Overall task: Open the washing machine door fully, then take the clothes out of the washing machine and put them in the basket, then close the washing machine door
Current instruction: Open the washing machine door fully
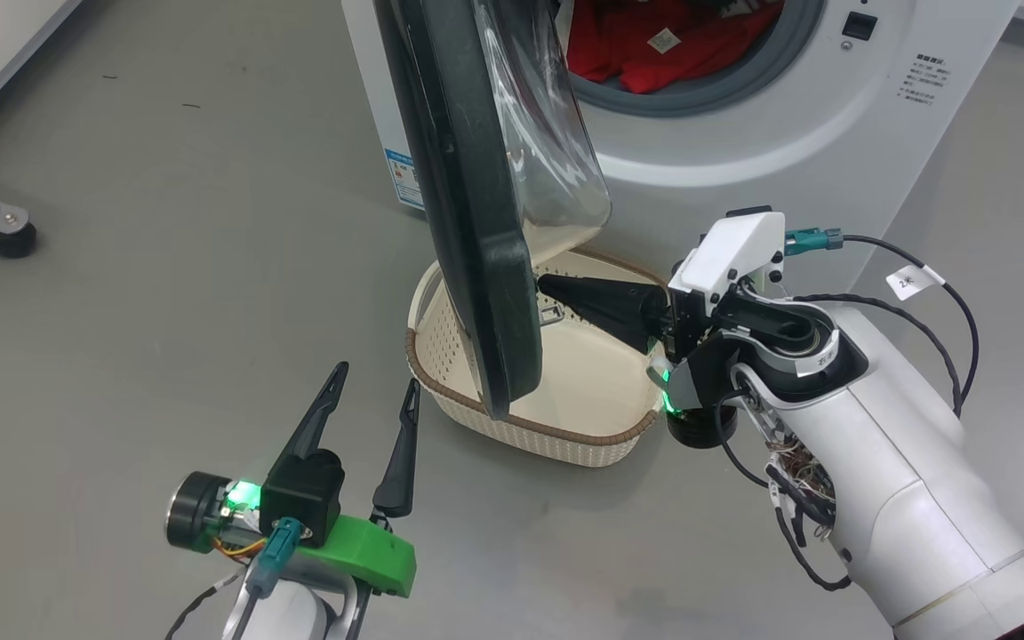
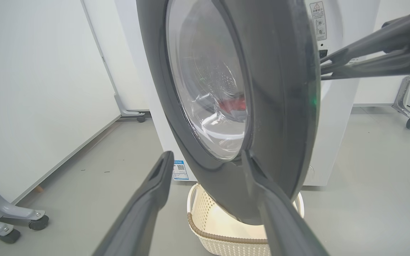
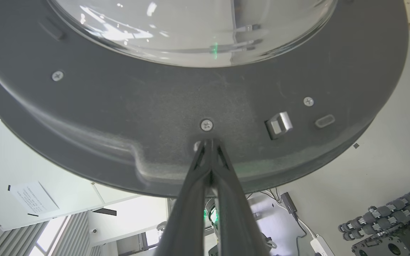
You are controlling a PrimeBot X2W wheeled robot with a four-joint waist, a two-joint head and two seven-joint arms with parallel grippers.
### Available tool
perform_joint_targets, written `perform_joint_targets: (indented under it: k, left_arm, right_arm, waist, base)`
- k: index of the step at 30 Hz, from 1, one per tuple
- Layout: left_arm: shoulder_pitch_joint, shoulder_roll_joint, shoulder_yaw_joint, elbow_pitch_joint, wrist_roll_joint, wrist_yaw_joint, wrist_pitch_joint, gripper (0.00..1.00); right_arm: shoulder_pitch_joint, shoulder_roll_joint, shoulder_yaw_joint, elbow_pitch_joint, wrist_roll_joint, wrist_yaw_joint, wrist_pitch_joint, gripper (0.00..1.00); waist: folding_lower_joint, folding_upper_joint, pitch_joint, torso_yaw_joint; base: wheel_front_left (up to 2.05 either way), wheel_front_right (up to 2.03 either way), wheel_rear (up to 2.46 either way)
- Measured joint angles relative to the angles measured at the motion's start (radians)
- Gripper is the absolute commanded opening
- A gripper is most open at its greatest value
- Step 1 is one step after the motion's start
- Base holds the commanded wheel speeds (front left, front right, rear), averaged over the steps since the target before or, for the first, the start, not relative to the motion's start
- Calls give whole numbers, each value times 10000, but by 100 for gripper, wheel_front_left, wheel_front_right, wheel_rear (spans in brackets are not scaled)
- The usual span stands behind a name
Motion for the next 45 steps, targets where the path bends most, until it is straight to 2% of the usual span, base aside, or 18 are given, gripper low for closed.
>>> perform_joint_targets:
  k: [8, 11, 13, 16, 22, 26, 30, 32, 35, 38, 45]
  left_arm:
    - [60, 12, 322, -46, 140, 4, 0, 100]
    - [126, 12, 401, -77, 167, 4, 0, 100]
    - [126, 8, 462, -121, 221, 4, 0, 100]
    - [128, 19, 614, -142, 221, 4, 0, 100]
    - [138, 251, 667, -115, 430, 4, 0, 100]
    - [182, 403, 876, -111, 430, 4, 0, 100]
    - [317, 483, 1026, -107, 428, 4, 0, 100]
    - [403, 508, 1110, -109, 428, 4, 0, 100]
    - [508, 587, 1279, -134, 422, 4, 0, 100]
    - [551, 744, 1361, -146, 424, 4, 0, 100]
    - [960, 807, 1557, -151, 401, 4, 0, 100]
  right_arm:
    - [174, 38, 257, -46, -19, -10, -671, 0]
    - [174, 46, 261, -19, -405, 4, -1043, 0]
    - [175, 15, 362, 4, -1022, 90, -1290, 0]
    - [179, -301, 675, -56, -1856, 435, -1682, 0]
    - [182, -1503, 1358, -284, -4107, 1091, -3026, 0]
    - [189, -2008, 2034, -608, -5701, 1432, -3937, 0]
    - [352, -2581, 2466, -809, -7162, 1505, -5039, 0]
    - [615, -2780, 2608, -865, -7756, 1480, -5582, 0]
    - [1224, -2759, 2466, -1078, -7825, 1229, -6349, 0]
    - [1594, -2853, 2441, -1233, -8379, 1024, -7219, 0]
    - [2534, -3292, 2251, -1530, -9168, 320, -8782, 0]
  waist:
    - [0, 0, -92, -132]
    - [0, 0, -167, -266]
    - [0, 0, -234, -361]
    - [0, 0, -358, -522]
    - [0, 1, -622, -921]
    - [0, 1, -803, -1218]
    - [0, 0, -977, -1521]
    - [0, 1, -1067, -1668]
    - [0, 0, -1193, -1872]
    - [0, 0, -1310, -2055]
    - [0, 1, -1574, -2419]
  base:
    - [0, 0, 0]
    - [0, 0, 0]
    - [0, 0, 0]
    - [0, 0, 0]
    - [0, 0, 0]
    - [0, 0, 0]
    - [0, 0, 0]
    - [0, 0, 0]
    - [0, 0, 0]
    - [0, 0, 0]
    - [0, 0, 0]
